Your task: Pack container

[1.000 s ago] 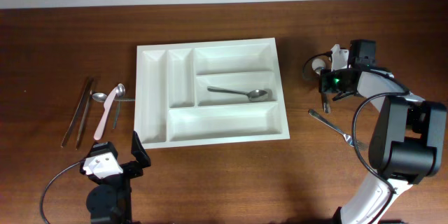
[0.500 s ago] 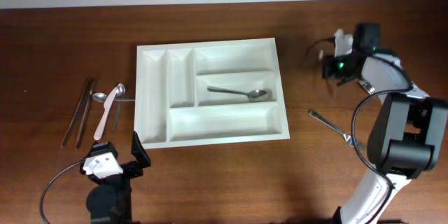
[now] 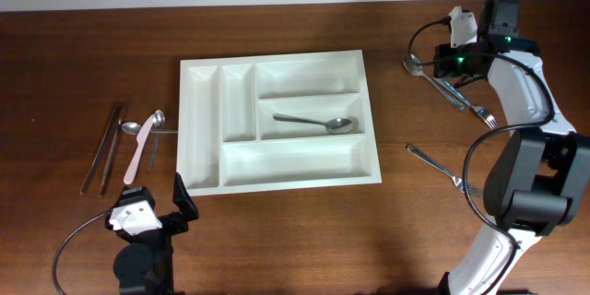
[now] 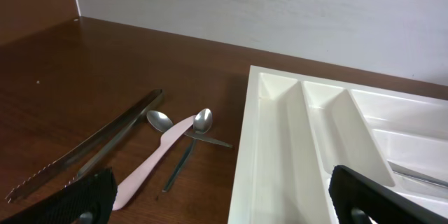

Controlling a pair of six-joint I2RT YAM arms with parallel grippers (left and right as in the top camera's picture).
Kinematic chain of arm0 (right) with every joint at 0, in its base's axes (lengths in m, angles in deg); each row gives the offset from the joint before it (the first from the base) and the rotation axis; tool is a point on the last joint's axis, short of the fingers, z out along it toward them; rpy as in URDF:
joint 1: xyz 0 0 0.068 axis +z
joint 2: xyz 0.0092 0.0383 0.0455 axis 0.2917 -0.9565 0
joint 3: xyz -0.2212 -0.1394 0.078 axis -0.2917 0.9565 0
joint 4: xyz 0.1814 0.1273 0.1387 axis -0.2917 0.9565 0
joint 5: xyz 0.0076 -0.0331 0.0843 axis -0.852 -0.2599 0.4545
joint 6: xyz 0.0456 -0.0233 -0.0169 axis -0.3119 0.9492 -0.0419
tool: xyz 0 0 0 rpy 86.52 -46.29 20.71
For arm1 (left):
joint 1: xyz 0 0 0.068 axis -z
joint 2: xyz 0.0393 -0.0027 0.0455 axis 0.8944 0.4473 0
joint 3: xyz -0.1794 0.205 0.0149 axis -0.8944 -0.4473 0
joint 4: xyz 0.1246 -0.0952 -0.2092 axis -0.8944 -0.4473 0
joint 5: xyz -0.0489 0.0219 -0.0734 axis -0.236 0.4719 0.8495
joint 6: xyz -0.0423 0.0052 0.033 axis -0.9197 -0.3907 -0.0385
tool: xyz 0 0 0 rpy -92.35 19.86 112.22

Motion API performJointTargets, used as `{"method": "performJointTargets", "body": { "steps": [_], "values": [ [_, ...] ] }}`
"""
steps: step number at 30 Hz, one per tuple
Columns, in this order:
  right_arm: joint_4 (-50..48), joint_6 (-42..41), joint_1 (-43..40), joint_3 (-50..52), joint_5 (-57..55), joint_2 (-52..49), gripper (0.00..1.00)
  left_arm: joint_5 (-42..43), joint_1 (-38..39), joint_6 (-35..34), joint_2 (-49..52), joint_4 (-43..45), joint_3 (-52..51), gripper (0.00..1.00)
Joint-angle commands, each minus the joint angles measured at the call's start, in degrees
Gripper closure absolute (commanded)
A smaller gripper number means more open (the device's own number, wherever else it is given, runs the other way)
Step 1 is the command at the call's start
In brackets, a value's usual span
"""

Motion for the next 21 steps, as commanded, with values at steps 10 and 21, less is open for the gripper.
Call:
{"method": "performJointTargets", "body": {
  "steps": [10, 21],
  "values": [
    [-0.63, 4.59, 0.00, -0.46, -2.08, -6.49, 0.19, 0.61, -0.35, 1.14, -0.48, 0.04, -0.31, 0.01],
    [-7.23, 8.76, 0.00, -0.48, -1.88, -9.70, 0.19, 0.61, -0.35, 1.14, -0.48, 0.04, -0.31, 0.01]
  ]
}}
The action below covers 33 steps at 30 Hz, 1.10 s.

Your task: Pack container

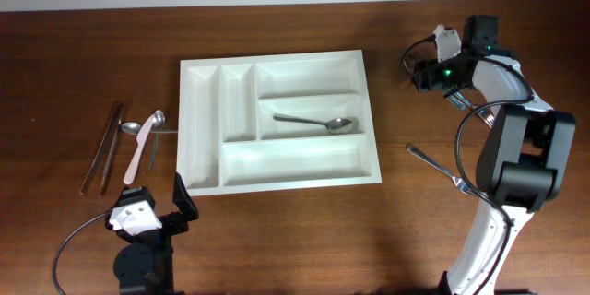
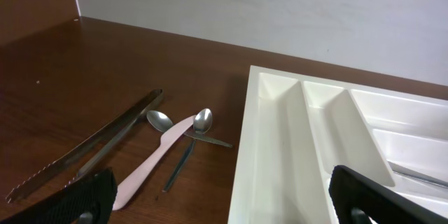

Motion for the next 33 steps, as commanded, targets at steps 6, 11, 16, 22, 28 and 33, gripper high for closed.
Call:
{"method": "performJointTargets", "body": {
  "steps": [6, 11, 16, 22, 28, 33],
  "values": [
    [-1.01, 2.82, 0.00, -0.48, -0.07, 0.33, 0.17, 0.61, -0.35, 1.14, -0.48, 0.04, -0.31, 0.01],
    [-0.87, 3.52, 0.00, -0.48, 1.14, -0.92, 0.16, 0.61, -0.35, 1.14, -0.48, 0.04, -0.31, 0.01],
    [-0.92, 3.87, 0.46, -0.48, 2.95, -2.34, 0.17, 0.61, -0.35, 1.14, -0.48, 0.04, -0.31, 0.01],
    [-0.92, 3.89, 1.97, -0.48, 2.95, -2.71, 0.17, 0.61, -0.35, 1.14, -0.48, 0.02, -0.31, 0.01],
    [0.90, 3.87, 3.32, -0.48, 3.50, -4.00, 0.19, 0.61, -0.35, 1.14, -0.48, 0.04, -0.31, 0.01],
    [3.30, 3.85, 3.82, -0.46, 3.63, -5.92, 0.21, 0.61, -0.35, 1.14, -0.48, 0.02, -0.31, 0.01]
  ]
}}
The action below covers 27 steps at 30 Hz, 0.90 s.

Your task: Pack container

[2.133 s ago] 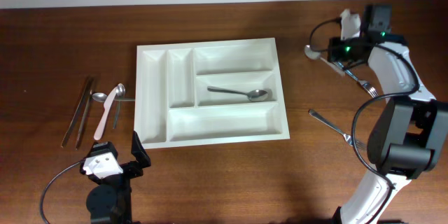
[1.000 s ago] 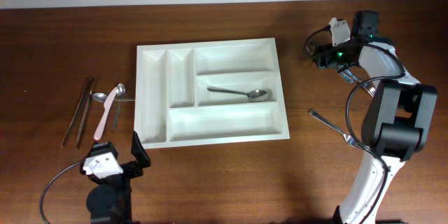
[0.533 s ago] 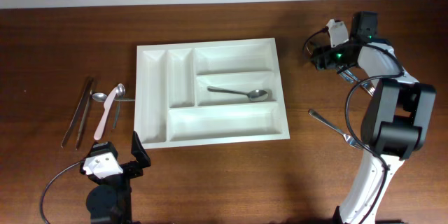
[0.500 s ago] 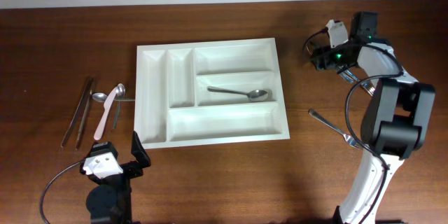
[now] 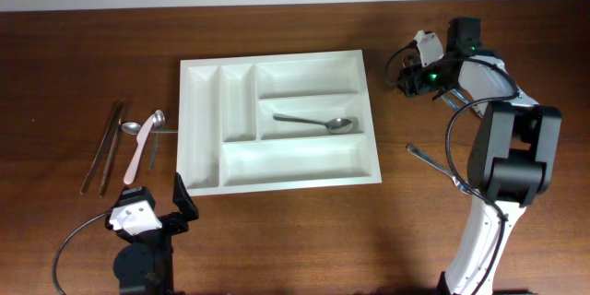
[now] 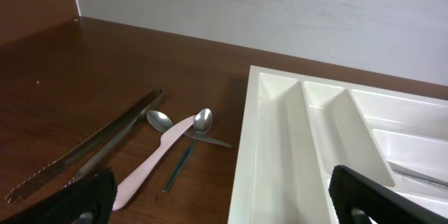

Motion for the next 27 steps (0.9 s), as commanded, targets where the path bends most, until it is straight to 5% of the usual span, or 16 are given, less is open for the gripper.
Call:
{"method": "performJointTargets", "body": {
  "steps": [1, 17, 27],
  "values": [
    [2.05, -0.15, 0.79, -0.07, 1.46, -3.78, 0.22, 0.61, -0.35, 1.14, -0.48, 0.02, -0.31, 0.01],
    [12.11, -0.35, 0.74, -0.07, 1.36, -4.72, 0.51, 0.61, -0.35, 1.14, -0.48, 0.02, -0.31, 0.01],
    [13.49, -2.12, 0.74, -0.07, 0.46, -4.72, 0.78, 0.61, -0.35, 1.14, -0.48, 0.04, -0.31, 0.01]
  ]
}}
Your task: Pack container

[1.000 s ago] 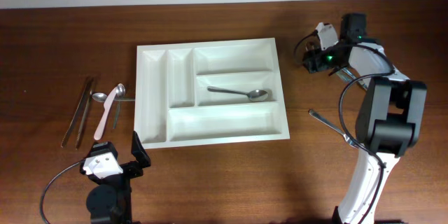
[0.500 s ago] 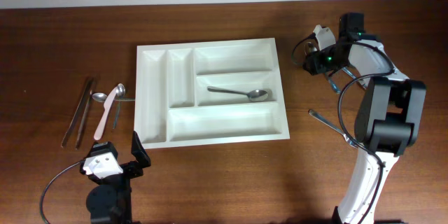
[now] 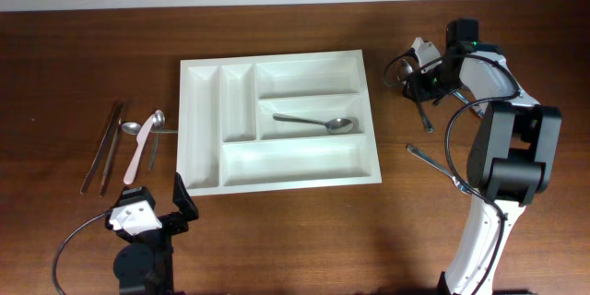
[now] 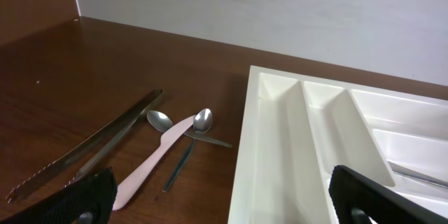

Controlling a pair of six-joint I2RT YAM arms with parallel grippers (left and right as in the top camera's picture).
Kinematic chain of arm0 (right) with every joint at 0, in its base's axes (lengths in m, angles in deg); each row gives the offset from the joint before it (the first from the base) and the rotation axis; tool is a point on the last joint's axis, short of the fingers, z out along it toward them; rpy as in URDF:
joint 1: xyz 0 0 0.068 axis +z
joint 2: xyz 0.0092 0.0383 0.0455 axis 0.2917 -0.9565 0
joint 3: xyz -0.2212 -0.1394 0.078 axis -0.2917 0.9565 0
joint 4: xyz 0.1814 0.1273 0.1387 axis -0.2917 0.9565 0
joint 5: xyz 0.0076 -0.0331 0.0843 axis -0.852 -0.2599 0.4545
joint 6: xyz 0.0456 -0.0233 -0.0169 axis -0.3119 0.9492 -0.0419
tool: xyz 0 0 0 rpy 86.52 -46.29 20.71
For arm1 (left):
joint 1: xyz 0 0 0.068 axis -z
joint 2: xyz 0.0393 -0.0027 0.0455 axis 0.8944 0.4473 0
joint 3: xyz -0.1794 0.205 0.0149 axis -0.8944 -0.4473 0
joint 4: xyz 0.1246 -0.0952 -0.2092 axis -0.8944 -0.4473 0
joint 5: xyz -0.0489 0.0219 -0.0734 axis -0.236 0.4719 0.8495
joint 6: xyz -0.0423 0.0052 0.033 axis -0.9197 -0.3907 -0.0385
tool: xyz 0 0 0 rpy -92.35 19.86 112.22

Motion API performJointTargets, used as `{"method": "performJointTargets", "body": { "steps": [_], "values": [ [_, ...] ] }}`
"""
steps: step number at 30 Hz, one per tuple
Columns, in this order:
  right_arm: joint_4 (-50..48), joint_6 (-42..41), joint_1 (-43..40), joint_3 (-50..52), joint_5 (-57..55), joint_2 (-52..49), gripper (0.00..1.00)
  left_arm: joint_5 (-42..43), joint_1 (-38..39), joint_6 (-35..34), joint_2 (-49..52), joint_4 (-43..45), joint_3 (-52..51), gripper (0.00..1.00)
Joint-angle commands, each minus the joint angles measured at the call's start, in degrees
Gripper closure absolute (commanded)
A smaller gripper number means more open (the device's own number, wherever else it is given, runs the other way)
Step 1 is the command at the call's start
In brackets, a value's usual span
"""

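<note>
The white cutlery tray (image 3: 277, 180) lies mid-table, with one metal spoon (image 3: 318, 123) in its middle right compartment. My right gripper (image 3: 417, 76) hovers right of the tray's back right corner. It looks shut on a metal spoon (image 3: 425, 116), whose handle slants toward the front. My left gripper (image 4: 224, 199) is open and empty, low at the front left; its fingers (image 4: 87, 194) frame the tray's left end (image 4: 280, 154). Tongs (image 4: 91, 143), a pink knife (image 4: 154, 157) and two spoons (image 4: 202, 120) lie left of the tray.
A single metal utensil (image 3: 433, 166) lies on the wood at the right, nearer the front than my right gripper. The right arm's cable (image 3: 461, 138) loops over that side. The fork seen earlier on the right is out of sight.
The right gripper is almost where it was. A spoon's handle now shows below it, slanting toward the front. The left gripper and the cutlery on the left have not moved.
The right gripper was at the back right, over a spoon and a fork lying on the wood. At each later moment it stood further left, closer to the tray. Now a spoon hangs from it. The left arm stayed still and open.
</note>
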Motion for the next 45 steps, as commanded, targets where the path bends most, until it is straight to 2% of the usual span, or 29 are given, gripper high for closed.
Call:
{"method": "performJointTargets", "body": {
  "steps": [1, 8, 15, 33, 45],
  "values": [
    [1.66, -2.36, 0.70, 2.60, -1.25, -4.13, 0.81, 0.61, -0.35, 1.14, -0.48, 0.04, -0.31, 0.01],
    [1.64, -2.86, 0.70, 2.60, -1.22, -4.13, 0.86, 0.61, -0.35, 1.14, -0.48, 0.04, -0.31, 0.01],
    [1.62, -2.86, 0.70, 2.60, -1.27, -4.13, 0.96, 0.61, -0.35, 1.14, -0.48, 0.02, -0.31, 0.01],
    [0.94, -5.46, 0.70, 2.40, -0.79, -4.11, 0.96, 0.61, -0.35, 1.14, -0.48, 0.02, -0.31, 0.01],
    [3.52, -6.75, 0.70, -3.96, 0.11, -4.11, 0.96, 0.61, -0.35, 1.14, -0.48, 0.04, -0.31, 0.01]
  ]
}}
